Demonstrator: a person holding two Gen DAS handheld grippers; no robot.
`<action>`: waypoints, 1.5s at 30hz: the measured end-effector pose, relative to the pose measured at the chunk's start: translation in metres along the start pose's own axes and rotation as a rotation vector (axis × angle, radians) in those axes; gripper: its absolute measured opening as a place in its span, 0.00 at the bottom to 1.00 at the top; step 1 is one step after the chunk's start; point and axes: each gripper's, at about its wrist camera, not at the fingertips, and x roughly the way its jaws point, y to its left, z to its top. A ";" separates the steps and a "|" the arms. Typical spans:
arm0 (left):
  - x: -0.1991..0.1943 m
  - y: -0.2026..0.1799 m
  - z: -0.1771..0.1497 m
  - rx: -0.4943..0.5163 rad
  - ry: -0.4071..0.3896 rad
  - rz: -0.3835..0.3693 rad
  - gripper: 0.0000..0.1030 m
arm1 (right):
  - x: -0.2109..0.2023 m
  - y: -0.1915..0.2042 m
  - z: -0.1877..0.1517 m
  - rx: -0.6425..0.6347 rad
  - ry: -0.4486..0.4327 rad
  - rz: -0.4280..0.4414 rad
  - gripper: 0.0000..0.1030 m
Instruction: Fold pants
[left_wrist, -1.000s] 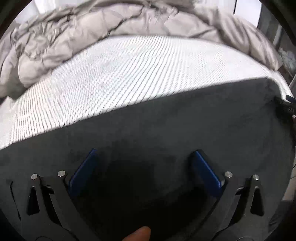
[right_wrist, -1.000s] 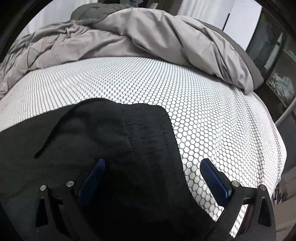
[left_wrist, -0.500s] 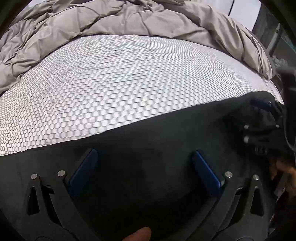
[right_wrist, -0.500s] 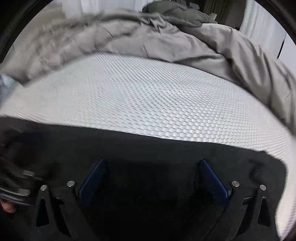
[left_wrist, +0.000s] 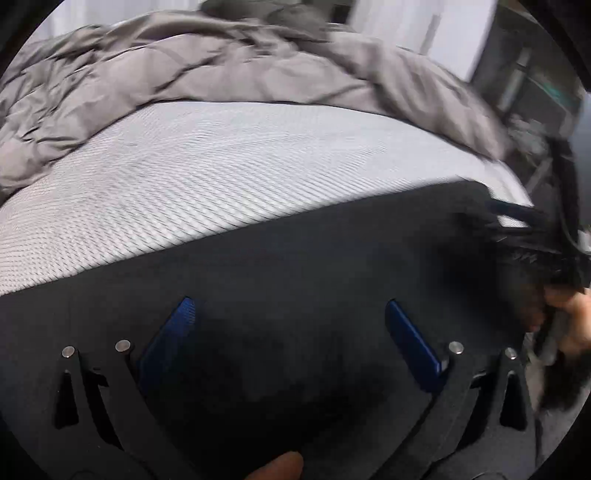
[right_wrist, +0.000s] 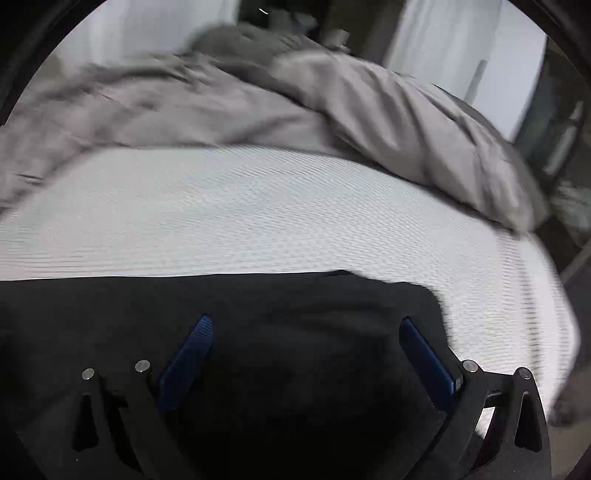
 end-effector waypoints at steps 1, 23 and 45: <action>0.002 -0.009 -0.010 0.022 0.033 -0.024 0.99 | -0.002 0.014 -0.008 -0.030 0.013 0.102 1.00; -0.044 -0.038 -0.104 0.101 0.048 -0.034 0.99 | -0.045 0.035 -0.077 -0.252 0.030 0.212 0.92; -0.016 -0.077 -0.100 0.236 0.075 -0.043 1.00 | -0.064 -0.029 -0.097 -0.165 -0.011 0.171 0.95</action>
